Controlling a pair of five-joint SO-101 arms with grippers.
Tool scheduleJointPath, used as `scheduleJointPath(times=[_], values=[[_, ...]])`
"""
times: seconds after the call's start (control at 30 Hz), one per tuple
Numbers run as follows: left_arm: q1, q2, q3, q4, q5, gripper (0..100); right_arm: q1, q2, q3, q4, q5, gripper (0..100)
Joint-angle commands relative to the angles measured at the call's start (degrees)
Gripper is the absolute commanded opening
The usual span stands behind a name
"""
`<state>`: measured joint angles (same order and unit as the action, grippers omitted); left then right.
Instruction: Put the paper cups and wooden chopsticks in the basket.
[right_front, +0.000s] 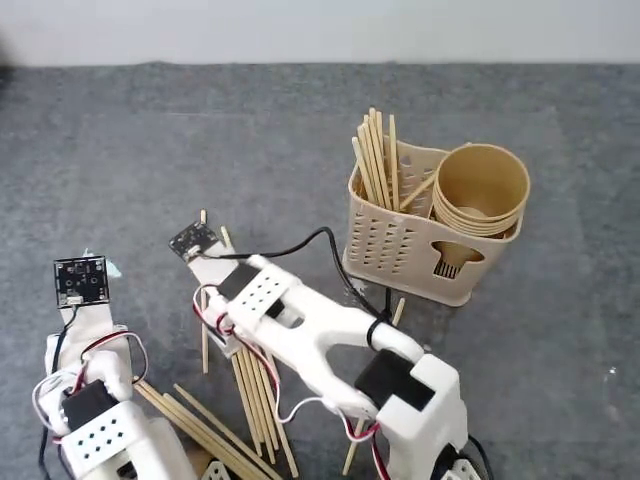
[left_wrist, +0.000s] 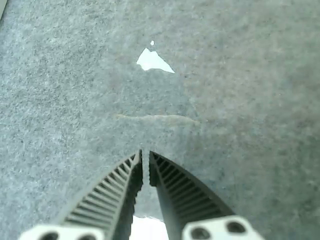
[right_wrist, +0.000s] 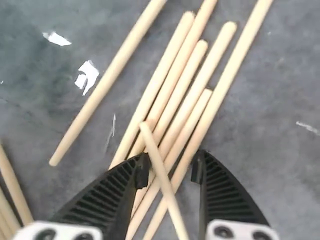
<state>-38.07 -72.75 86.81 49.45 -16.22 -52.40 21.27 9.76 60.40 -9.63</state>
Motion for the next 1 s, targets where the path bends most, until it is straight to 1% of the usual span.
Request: scheduleJointPath(times=[0.0,0.17,0.23,0.37,0.57,0.77,0.9,0.97], values=[[-0.18,-0.62,-2.95,-1.14,0.00,3,3.65,2.33,-0.62,0.48,1.67,15.7],[-0.18,-0.62,-2.86,-1.14,0.00,3,5.76,2.42,-0.70,1.71,1.93,7.7],[-0.18,-0.62,-2.86,-1.14,0.00,3,7.08,2.42,-0.70,1.71,2.02,6.5],[-0.18,-0.62,-2.77,-1.14,0.00,3,8.92,2.42,-0.70,1.71,4.57,6.2],[-0.09,-0.53,-2.77,-1.14,0.00,3,8.92,2.42,-0.97,1.19,4.75,6.1],[-0.09,-0.53,-2.77,-1.14,0.00,3,9.45,2.42,-4.48,1.63,4.75,6.1],[-0.09,-0.53,-2.77,-1.14,0.00,3,9.27,2.42,-5.71,3.03,4.57,7.1],[-0.09,-0.53,-2.77,-1.14,0.00,3,8.92,2.51,-5.71,3.38,4.48,9.9]])
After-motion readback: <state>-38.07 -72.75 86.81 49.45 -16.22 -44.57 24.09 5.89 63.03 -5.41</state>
